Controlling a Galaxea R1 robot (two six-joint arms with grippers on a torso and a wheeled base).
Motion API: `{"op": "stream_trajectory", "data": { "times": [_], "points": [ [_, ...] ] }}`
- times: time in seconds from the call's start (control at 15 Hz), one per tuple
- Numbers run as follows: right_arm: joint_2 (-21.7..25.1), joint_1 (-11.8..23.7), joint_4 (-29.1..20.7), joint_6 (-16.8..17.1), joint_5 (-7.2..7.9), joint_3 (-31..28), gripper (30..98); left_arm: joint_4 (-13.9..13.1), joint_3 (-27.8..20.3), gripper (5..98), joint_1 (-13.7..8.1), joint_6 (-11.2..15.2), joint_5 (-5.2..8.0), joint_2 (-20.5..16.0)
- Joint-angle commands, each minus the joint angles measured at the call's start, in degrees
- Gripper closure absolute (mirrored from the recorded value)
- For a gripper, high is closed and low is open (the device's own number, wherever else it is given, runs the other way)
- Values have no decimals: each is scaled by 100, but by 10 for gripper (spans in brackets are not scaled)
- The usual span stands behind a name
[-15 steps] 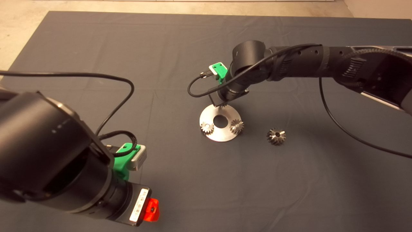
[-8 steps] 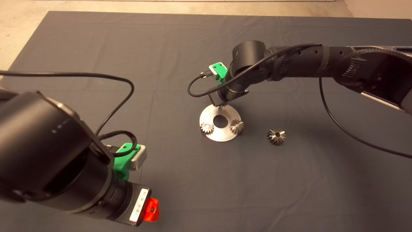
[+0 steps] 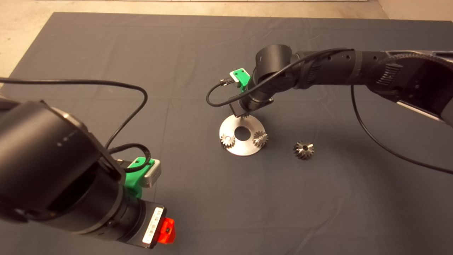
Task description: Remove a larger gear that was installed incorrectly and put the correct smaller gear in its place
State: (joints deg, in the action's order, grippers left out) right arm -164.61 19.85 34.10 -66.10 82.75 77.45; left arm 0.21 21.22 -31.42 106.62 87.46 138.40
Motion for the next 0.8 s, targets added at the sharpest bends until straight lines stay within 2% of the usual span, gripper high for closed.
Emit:
{"op": "stream_trajectory", "data": {
  "times": [0.0,0.73],
  "points": [
    [-15,90,159,-52,-4,-3,882,-117,-84,54,-40,17,755,-9],
    [-32,90,141,-61,-4,-73,882,-117,-81,54,-40,17,755,-1]
  ]
}}
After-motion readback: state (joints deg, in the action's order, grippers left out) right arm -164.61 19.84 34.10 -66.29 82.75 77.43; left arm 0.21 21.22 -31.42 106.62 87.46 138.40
